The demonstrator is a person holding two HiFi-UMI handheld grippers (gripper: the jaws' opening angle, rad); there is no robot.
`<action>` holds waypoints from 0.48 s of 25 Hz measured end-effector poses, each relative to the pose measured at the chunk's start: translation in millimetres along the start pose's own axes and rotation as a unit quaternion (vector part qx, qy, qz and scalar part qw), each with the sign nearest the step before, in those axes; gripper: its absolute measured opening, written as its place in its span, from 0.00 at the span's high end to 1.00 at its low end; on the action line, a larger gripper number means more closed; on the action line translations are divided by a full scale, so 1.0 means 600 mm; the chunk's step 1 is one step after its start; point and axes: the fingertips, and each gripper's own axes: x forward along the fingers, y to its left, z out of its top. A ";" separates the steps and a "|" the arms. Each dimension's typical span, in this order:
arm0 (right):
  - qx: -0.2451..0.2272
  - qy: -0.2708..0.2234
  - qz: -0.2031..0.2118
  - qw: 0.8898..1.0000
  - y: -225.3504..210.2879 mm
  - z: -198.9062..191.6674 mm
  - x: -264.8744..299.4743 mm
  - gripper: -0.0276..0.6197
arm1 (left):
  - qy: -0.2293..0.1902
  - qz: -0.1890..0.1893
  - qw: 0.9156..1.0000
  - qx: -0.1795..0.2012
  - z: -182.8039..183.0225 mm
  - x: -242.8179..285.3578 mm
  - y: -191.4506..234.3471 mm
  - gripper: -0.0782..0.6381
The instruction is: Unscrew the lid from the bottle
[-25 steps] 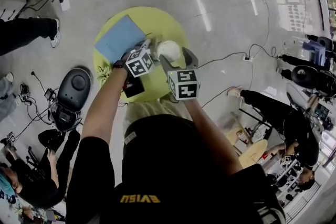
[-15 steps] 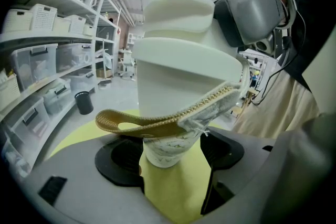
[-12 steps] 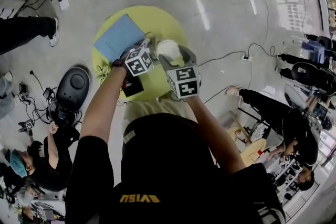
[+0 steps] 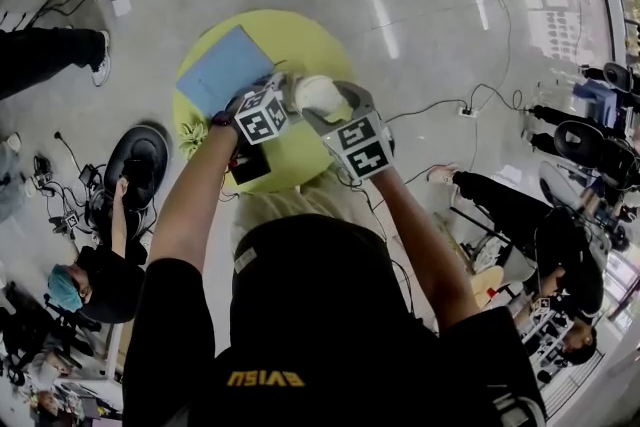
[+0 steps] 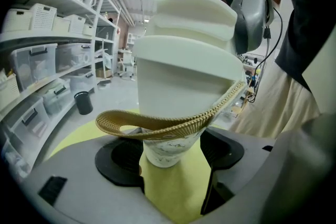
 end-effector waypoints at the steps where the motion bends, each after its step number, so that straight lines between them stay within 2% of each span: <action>1: -0.013 0.005 0.008 1.000 0.001 -0.001 0.000 0.46 | 0.001 0.000 1.000 0.000 0.000 0.000 0.000 0.40; 6: -0.074 0.037 0.042 0.996 0.004 -0.002 0.002 0.46 | 0.002 -0.001 1.000 0.002 0.002 0.001 0.000 0.40; 10: -0.130 0.064 0.068 0.987 0.005 0.002 0.009 0.45 | 0.003 -0.002 1.000 0.002 0.000 -0.002 0.006 0.40; 12: -0.143 0.071 0.078 0.984 0.007 0.002 0.010 0.45 | 0.003 -0.001 1.000 0.001 -0.002 -0.002 0.007 0.40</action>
